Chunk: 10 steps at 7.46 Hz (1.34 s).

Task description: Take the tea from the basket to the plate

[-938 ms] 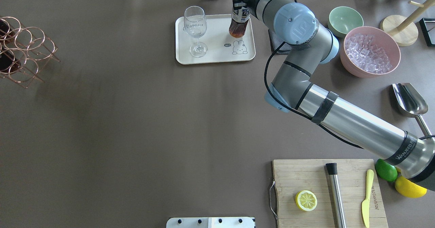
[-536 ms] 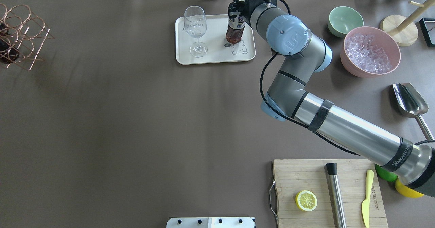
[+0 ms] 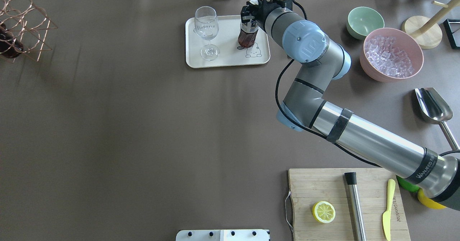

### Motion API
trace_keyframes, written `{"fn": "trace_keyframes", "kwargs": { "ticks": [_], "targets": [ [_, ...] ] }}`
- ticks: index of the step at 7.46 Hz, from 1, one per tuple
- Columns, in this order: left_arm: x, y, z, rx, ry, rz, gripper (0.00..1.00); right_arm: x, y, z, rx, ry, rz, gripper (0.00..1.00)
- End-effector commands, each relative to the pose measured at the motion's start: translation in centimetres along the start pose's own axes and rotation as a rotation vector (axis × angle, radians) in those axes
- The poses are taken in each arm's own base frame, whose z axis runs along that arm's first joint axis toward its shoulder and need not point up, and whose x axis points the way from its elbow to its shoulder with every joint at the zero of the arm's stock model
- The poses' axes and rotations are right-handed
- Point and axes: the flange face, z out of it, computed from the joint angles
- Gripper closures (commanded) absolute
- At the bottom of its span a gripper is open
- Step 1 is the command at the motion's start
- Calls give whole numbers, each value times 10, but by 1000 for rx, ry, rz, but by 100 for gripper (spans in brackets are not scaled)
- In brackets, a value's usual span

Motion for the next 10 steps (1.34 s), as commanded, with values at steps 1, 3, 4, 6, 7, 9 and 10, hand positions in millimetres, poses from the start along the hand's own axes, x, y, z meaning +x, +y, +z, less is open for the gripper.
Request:
{"fn": "trace_keyframes", "kwargs": {
  "ticks": [1, 3, 4, 6, 7, 9, 10],
  "targets": [
    [6, 7, -2, -2, 1, -14, 100, 3, 0, -5, 16, -20, 3, 0],
    [21, 35, -4, -7, 3, -46, 100, 4, -7, -10, 24, -28, 8, 0],
    [23, 50, -1, -10, 0, -55, 100, 11, -20, -14, 15, -48, 12, 0],
    [22, 48, 0, -12, 4, -45, 100, 52, -60, -21, -59, -90, 21, 0],
    [21, 54, -6, -4, 18, -16, 18, 84, -78, -33, -133, -113, 31, 0],
    [8, 54, -1, 13, 23, 54, 2, 173, -84, -56, -278, -166, 66, 0],
    [6, 53, 0, 14, 21, 52, 2, 227, -75, -70, -389, -202, 101, 0]
  ]
}}
